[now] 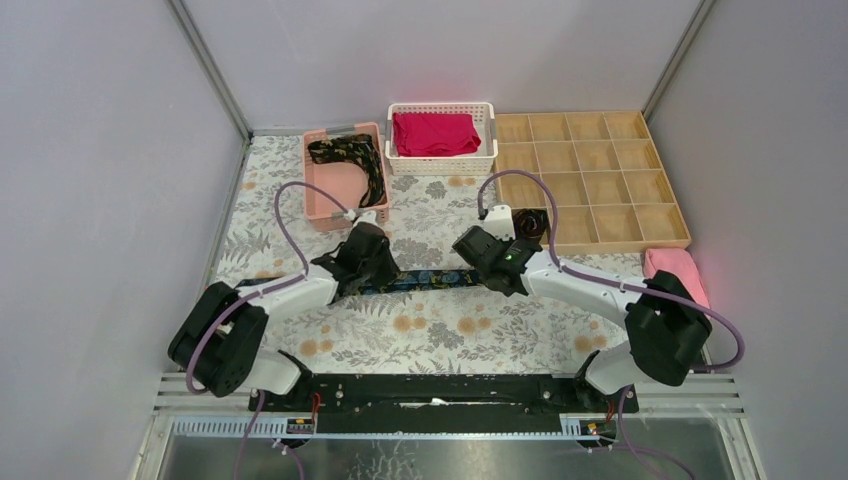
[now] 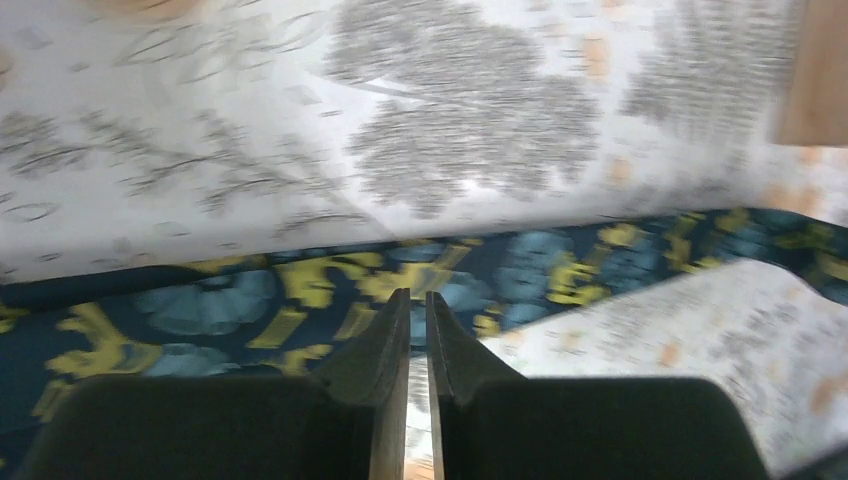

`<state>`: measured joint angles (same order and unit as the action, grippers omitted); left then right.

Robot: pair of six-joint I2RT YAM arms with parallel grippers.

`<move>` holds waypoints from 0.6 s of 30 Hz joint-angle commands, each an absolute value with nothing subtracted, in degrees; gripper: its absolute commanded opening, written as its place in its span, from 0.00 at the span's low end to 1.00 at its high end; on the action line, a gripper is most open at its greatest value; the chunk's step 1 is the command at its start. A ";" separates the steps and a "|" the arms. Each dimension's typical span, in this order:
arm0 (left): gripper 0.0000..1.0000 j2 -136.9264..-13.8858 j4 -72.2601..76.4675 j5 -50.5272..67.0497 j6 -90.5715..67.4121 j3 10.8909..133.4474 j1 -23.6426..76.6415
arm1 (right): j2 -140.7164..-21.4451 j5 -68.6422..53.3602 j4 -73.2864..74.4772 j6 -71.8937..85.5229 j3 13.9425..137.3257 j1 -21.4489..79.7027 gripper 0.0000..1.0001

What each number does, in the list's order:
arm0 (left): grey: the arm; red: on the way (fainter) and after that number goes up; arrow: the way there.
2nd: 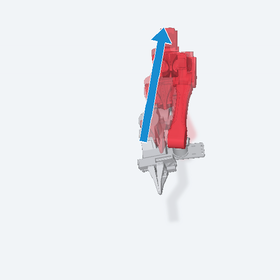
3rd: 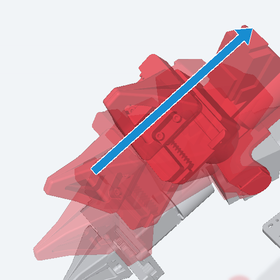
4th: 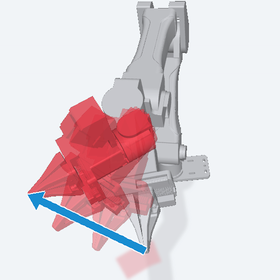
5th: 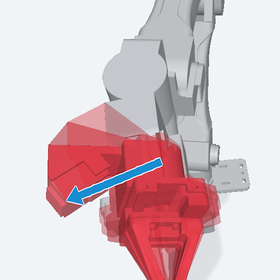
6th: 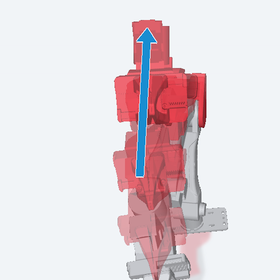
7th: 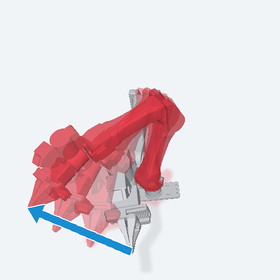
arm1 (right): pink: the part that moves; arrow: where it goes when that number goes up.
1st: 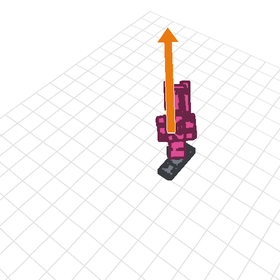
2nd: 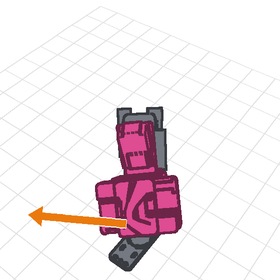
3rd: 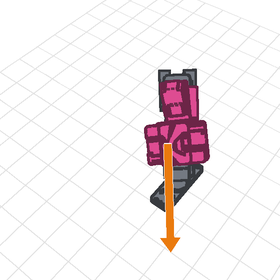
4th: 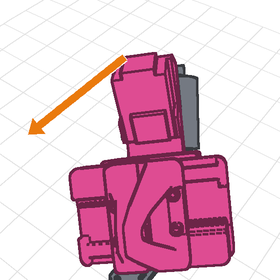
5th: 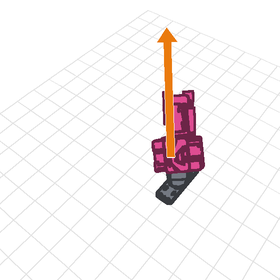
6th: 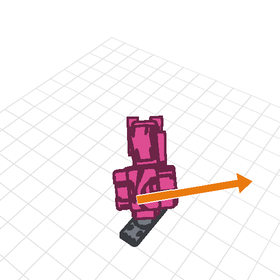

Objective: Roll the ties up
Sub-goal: Flatten out the tie at the center of the board, then roll the tie at the center of the board.

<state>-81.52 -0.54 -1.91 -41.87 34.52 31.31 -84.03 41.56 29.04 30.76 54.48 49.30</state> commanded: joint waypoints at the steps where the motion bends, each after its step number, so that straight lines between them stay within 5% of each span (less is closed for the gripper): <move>1: 0.17 -77.00 -2.06 1.50 -40.89 41.80 36.19 | -85.43 44.79 28.90 32.32 53.98 47.90 0.00; 18: 0.18 -106.10 41.13 26.29 -52.48 48.56 44.82 | -78.38 38.94 21.04 27.39 47.77 40.39 0.00</move>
